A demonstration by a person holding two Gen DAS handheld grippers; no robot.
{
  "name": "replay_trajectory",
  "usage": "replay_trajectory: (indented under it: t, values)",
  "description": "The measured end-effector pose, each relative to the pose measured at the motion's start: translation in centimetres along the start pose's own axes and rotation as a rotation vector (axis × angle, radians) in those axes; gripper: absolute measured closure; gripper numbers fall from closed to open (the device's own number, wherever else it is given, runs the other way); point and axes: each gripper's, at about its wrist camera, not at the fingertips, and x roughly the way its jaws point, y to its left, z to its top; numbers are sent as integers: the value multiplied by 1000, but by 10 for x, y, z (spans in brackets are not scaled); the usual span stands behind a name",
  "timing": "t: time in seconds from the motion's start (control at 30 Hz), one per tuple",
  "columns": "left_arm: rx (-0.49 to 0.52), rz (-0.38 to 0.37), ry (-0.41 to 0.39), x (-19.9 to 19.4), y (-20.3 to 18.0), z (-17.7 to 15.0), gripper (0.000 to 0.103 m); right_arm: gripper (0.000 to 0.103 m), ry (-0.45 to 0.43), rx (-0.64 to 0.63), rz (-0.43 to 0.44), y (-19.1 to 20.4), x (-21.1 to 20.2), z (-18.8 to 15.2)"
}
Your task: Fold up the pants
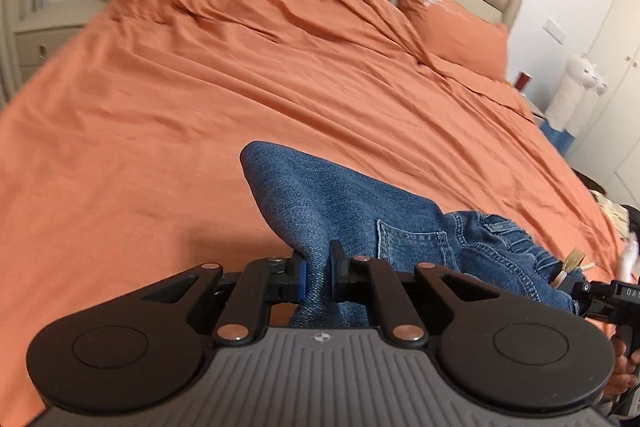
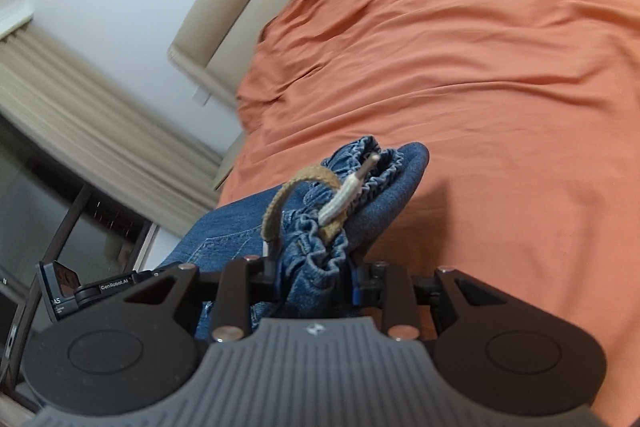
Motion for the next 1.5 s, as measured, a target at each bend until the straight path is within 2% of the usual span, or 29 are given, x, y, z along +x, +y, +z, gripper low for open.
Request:
replay_trajectory:
  t: [0.17, 0.37, 0.5, 0.6, 0.77, 0.9, 1.03, 1.13, 1.23, 1.37, 1.5]
  values:
    - [-15, 61, -18, -11, 49, 14, 93, 78, 43, -63, 13, 42, 62, 1]
    - [-65, 104, -25, 8, 111, 24, 93, 78, 78, -128, 21, 67, 141, 1]
    - [-105, 96, -14, 39, 145, 17, 93, 78, 100, -152, -11, 65, 181, -8]
    - [-129, 88, 27, 65, 168, 3, 93, 78, 142, -145, -46, 51, 204, -20]
    - [-173, 63, 49, 87, 204, -17, 92, 79, 187, -118, -89, 21, 213, -44]
    - [-173, 48, 48, 93, 211, -26, 88, 79, 202, -64, -99, -5, 225, -57]
    - [-219, 54, 55, 84, 220, -25, 83, 78, 210, -79, -140, 2, 230, -56]
    - [-197, 113, 60, 64, 218, -24, 84, 74, 226, -128, -186, 14, 233, -53]
    - [-157, 195, 65, 41, 213, -19, 92, 68, 244, -155, -216, 23, 234, -47]
    - [-53, 249, 58, 0, 193, -16, 92, 63, 230, -235, -265, 42, 220, -39]
    - [117, 302, 95, -28, 156, -24, 91, 62, 134, -435, -328, 71, 179, -45]
